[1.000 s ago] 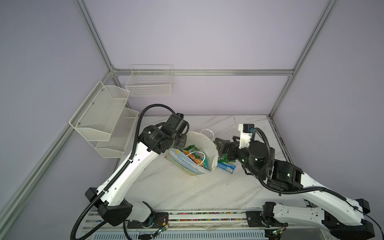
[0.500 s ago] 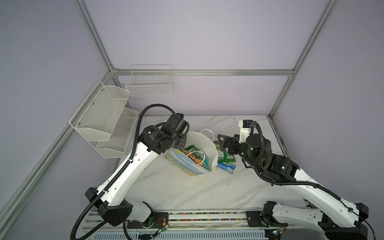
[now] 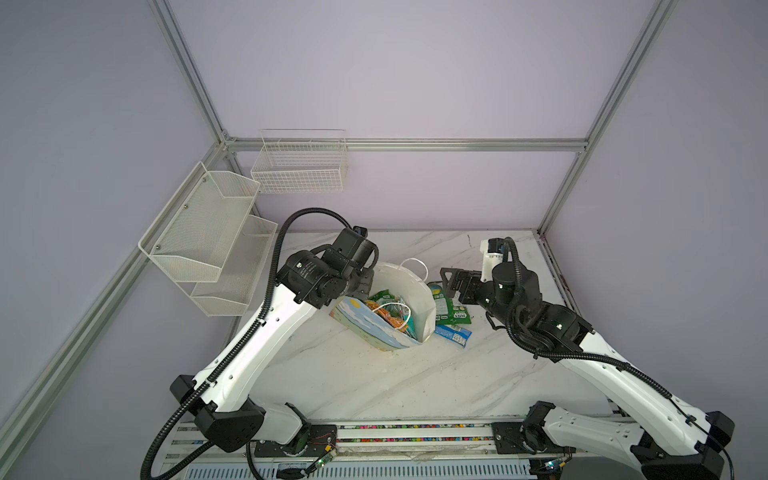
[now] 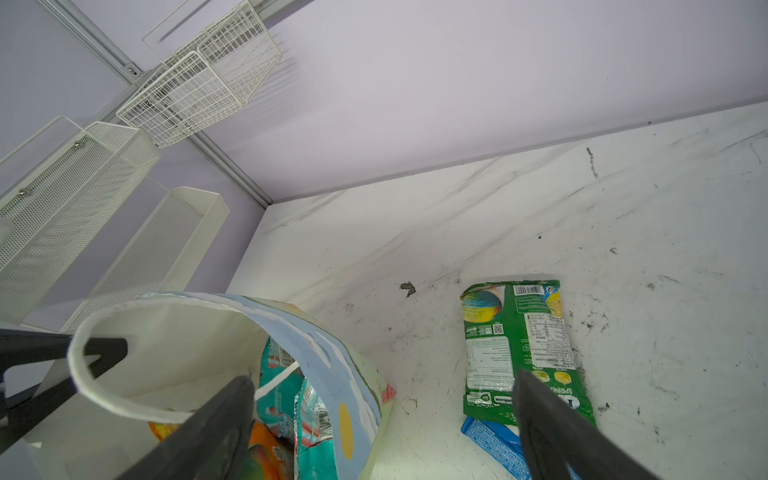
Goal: Place the snacks into the paper bag
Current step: 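Withdraw the right gripper from the bag toward the green Spring Tea packet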
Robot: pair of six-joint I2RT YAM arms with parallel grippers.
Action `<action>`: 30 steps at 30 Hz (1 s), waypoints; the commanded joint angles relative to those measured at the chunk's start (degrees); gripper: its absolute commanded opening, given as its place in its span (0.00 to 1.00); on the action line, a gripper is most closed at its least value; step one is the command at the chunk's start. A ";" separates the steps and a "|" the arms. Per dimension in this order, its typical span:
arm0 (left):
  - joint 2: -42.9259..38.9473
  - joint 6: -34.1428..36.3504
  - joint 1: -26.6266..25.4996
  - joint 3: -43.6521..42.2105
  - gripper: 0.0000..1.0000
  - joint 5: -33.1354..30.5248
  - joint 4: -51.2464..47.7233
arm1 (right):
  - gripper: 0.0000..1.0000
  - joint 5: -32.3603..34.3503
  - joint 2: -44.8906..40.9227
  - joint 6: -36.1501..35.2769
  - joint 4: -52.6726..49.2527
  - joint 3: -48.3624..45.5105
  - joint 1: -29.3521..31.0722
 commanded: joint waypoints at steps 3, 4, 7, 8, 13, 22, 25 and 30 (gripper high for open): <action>-0.51 -0.57 -0.10 5.08 0.00 -1.61 1.60 | 0.97 -4.05 0.80 1.18 -1.06 -1.47 -2.53; -0.49 -0.56 -0.07 5.03 0.00 -1.61 1.66 | 0.97 -4.50 0.96 1.25 -1.06 -1.54 -2.98; -0.51 -0.56 -0.06 4.97 0.00 -1.61 1.66 | 0.97 -6.10 1.45 1.51 -0.98 -2.22 -4.73; -0.53 -0.56 -0.06 4.86 0.00 -1.72 1.66 | 0.97 -6.61 1.65 1.61 -0.98 -2.52 -5.34; -0.54 -0.56 -0.06 4.53 0.00 -1.81 1.70 | 0.97 -8.99 2.64 1.97 -0.97 -3.58 -7.75; -0.72 -0.56 -0.06 4.38 0.00 -1.79 1.75 | 0.97 -11.95 3.69 1.63 -0.28 -5.76 -11.07; -0.76 -0.61 -0.09 4.49 0.00 -1.79 1.73 | 0.97 -13.06 4.33 1.57 -0.01 -6.58 -12.31; -0.87 -0.58 -0.11 4.22 0.00 -1.79 1.76 | 0.97 -15.01 5.62 1.62 0.74 -8.37 -14.46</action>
